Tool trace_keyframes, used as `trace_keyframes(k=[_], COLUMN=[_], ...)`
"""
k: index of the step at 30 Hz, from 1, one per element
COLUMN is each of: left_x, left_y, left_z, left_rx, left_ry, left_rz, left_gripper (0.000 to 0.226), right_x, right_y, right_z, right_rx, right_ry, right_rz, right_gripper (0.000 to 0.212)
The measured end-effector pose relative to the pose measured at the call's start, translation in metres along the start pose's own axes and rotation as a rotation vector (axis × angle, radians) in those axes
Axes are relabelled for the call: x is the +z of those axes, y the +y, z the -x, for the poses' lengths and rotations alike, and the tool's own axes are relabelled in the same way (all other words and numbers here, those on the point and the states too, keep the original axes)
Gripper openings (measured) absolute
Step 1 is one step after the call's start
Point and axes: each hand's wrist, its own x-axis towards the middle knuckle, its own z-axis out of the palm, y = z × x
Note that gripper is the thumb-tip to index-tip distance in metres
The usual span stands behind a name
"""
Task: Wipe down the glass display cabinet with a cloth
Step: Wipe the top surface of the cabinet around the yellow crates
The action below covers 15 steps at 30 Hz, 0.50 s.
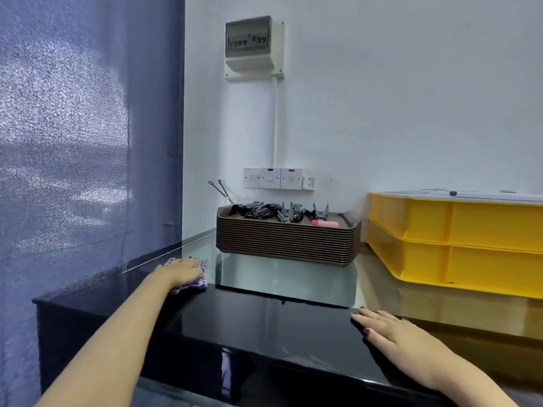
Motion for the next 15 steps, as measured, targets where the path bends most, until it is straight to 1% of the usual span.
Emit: trace_keyframes(k=[1, 2, 5, 7, 8, 10, 12, 13, 15], left_x=[0.003, 0.005, 0.013, 0.021, 0.026, 0.037, 0.046, 0.047, 0.041], left_y=[0.015, 0.036, 0.119, 0.168, 0.184, 0.192, 0.172, 0.156, 0.121], left_z=[-0.005, -0.005, 0.019, 0.040, 0.051, 0.075, 0.094, 0.098, 0.095], left_rx=[-0.026, -0.002, 0.234, 0.378, 0.424, 0.508, 0.559, 0.559, 0.488], left_ry=[0.032, 0.045, -0.008, -0.033, -0.032, -0.012, 0.023, 0.041, 0.071], left_rz=[-0.026, -0.039, -0.053, -0.048, -0.040, -0.044, -0.029, -0.014, -0.004], left_gripper=[0.054, 0.052, 0.043, 0.047, 0.049, 0.054, 0.057, 0.057, 0.053], right_x=[0.000, 0.000, -0.004, -0.004, -0.004, -0.002, -0.002, -0.003, -0.006], right_y=[0.001, 0.003, 0.006, 0.007, 0.007, 0.005, 0.003, 0.002, 0.003], right_z=[0.000, 0.000, 0.002, 0.004, 0.005, 0.006, 0.006, 0.006, 0.007], right_rx=[-0.003, -0.006, -0.019, -0.015, -0.017, -0.015, -0.018, -0.020, -0.025], right_ry=[0.005, 0.008, 0.010, 0.011, 0.016, 0.033, 0.049, 0.048, 0.023], right_rz=[-0.014, -0.030, -0.124, -0.157, -0.154, -0.134, -0.119, -0.115, -0.122], right_gripper=[0.044, 0.044, 0.043, 0.043, 0.043, 0.043, 0.044, 0.043, 0.043])
